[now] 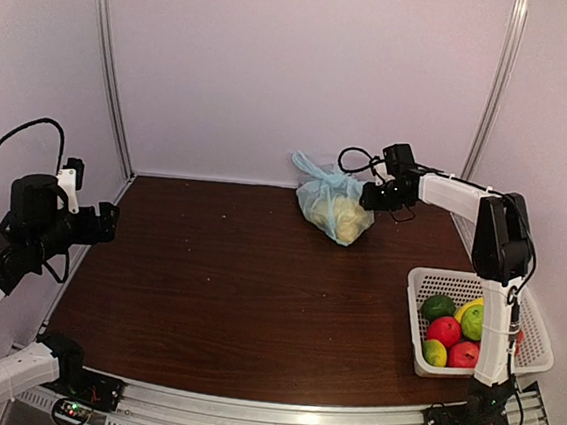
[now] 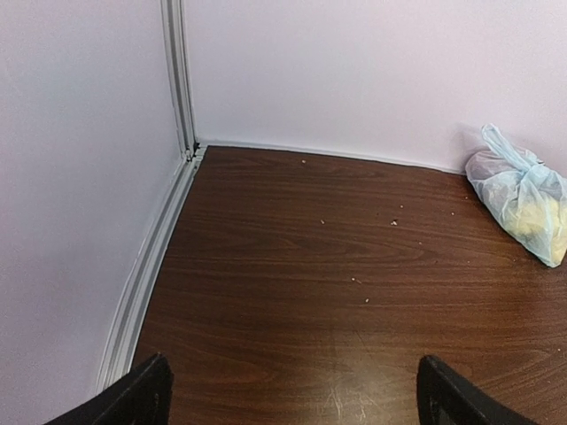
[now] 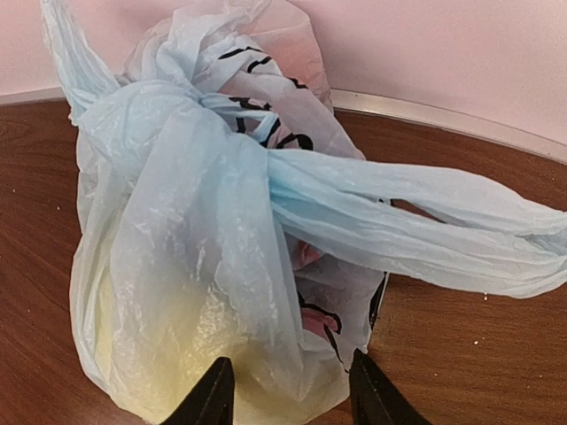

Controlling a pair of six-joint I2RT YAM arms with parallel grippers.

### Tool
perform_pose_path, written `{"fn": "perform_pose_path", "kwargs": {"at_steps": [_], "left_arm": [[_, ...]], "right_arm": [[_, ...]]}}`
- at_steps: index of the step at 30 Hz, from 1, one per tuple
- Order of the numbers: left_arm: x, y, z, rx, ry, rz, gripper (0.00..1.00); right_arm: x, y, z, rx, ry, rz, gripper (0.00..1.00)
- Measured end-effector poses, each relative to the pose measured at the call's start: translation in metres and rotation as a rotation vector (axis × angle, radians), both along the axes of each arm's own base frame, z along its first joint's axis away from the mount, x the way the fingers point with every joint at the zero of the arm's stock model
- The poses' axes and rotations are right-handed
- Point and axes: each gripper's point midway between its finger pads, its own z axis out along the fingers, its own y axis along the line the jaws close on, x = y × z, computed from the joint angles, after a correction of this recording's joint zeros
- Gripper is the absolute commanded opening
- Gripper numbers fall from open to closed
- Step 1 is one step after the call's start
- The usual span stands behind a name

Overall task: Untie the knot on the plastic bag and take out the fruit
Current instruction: Move the takeout bag to the center of the board.

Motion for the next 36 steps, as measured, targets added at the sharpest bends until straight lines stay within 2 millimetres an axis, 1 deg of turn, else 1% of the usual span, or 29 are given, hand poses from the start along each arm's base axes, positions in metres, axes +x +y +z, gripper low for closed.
{"fn": "perform_pose_path", "kwargs": {"at_steps": [1, 3, 10, 22, 24, 29, 33, 36], "left_arm": [[0.000, 0.000, 0.000, 0.000, 0.000, 0.000, 0.97], [0.000, 0.000, 0.000, 0.000, 0.000, 0.000, 0.97], [0.000, 0.000, -0.001, 0.001, 0.003, 0.000, 0.98], [0.001, 0.000, -0.002, 0.002, 0.008, -0.001, 0.97], [0.001, -0.001, -0.002, 0.002, 0.009, -0.002, 0.97], [0.002, -0.004, -0.004, -0.003, 0.018, -0.019, 0.97], [0.002, -0.009, -0.005, -0.013, 0.023, -0.046, 0.98], [0.002, -0.012, -0.005, -0.020, 0.024, -0.061, 0.97]], "right_arm": [[0.002, -0.001, 0.000, -0.002, -0.001, 0.002, 0.35], [0.005, -0.001, -0.001, -0.003, 0.003, 0.012, 0.32], [0.003, 0.004, -0.003, 0.002, 0.017, 0.060, 0.00], [-0.003, 0.017, -0.003, 0.060, 0.038, 0.121, 0.00], [-0.007, 0.020, -0.004, 0.072, 0.039, 0.129, 0.00], [-0.031, 0.021, -0.008, 0.090, 0.069, 0.140, 0.00], [-0.052, 0.028, -0.001, 0.109, 0.072, 0.156, 0.00], [-0.072, 0.036, 0.007, 0.117, 0.071, 0.176, 0.00]]}}
